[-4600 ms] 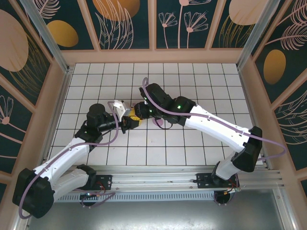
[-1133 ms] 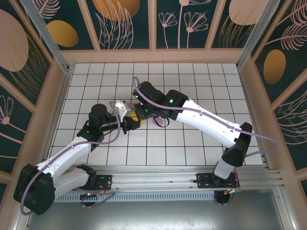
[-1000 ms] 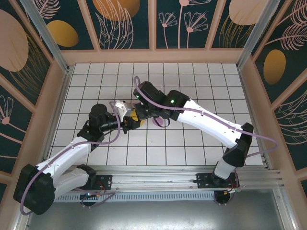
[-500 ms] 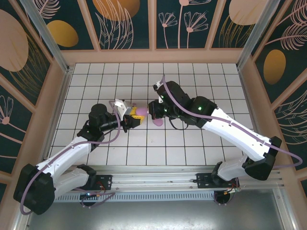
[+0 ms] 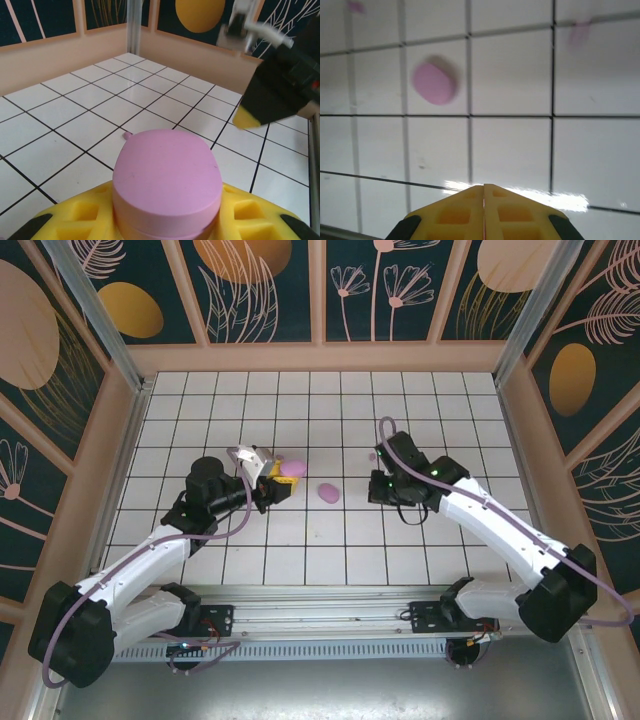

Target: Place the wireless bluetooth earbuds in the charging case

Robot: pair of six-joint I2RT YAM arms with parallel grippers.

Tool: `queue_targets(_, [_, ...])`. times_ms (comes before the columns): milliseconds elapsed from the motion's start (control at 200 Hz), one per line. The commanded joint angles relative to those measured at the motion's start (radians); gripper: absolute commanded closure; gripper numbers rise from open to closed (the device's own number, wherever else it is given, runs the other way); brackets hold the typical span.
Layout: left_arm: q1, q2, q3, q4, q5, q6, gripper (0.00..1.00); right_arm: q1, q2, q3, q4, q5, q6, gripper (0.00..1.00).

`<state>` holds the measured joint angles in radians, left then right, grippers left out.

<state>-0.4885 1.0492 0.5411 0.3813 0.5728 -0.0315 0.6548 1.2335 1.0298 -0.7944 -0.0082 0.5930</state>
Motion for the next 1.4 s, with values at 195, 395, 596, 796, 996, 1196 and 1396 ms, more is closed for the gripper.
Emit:
queue_targets(195, [0.001, -0.011, -0.013, -0.035, -0.019, 0.019, 1.00, -0.094, 0.055, -0.153, 0.140, -0.070, -0.015, 0.93])
queue_targets(395, [0.000, -0.003, -0.017, -0.024, -0.025, 0.023, 1.00, -0.157, 0.062, -0.046, 0.133, -0.053, -0.058, 0.92])
queue_targets(596, [0.002, 0.029, -0.003, 0.019, -0.015, 0.010, 1.00, -0.212, 0.098, 0.087, 0.132, -0.011, -0.104, 0.91])
queue_targets(796, [0.001, 0.092, 0.017, 0.085, -0.013, -0.009, 1.00, -0.376, 0.194, 0.208, 0.176, 0.045, -0.141, 0.78])
queue_targets(996, [0.001, 0.197, 0.055, 0.195, 0.015, -0.053, 1.00, -0.592, 0.431, 0.356, 0.294, 0.096, -0.166, 0.67])
queue_targets(1196, [0.001, 0.304, 0.109, 0.253, 0.029, -0.058, 1.00, -0.693, 0.740, 0.642, 0.290, 0.138, -0.210, 0.63])
queue_targets(1396, [0.001, 0.404, 0.162, 0.294, 0.039, -0.057, 1.00, -0.741, 1.042, 0.988, 0.199, 0.134, -0.237, 0.61])
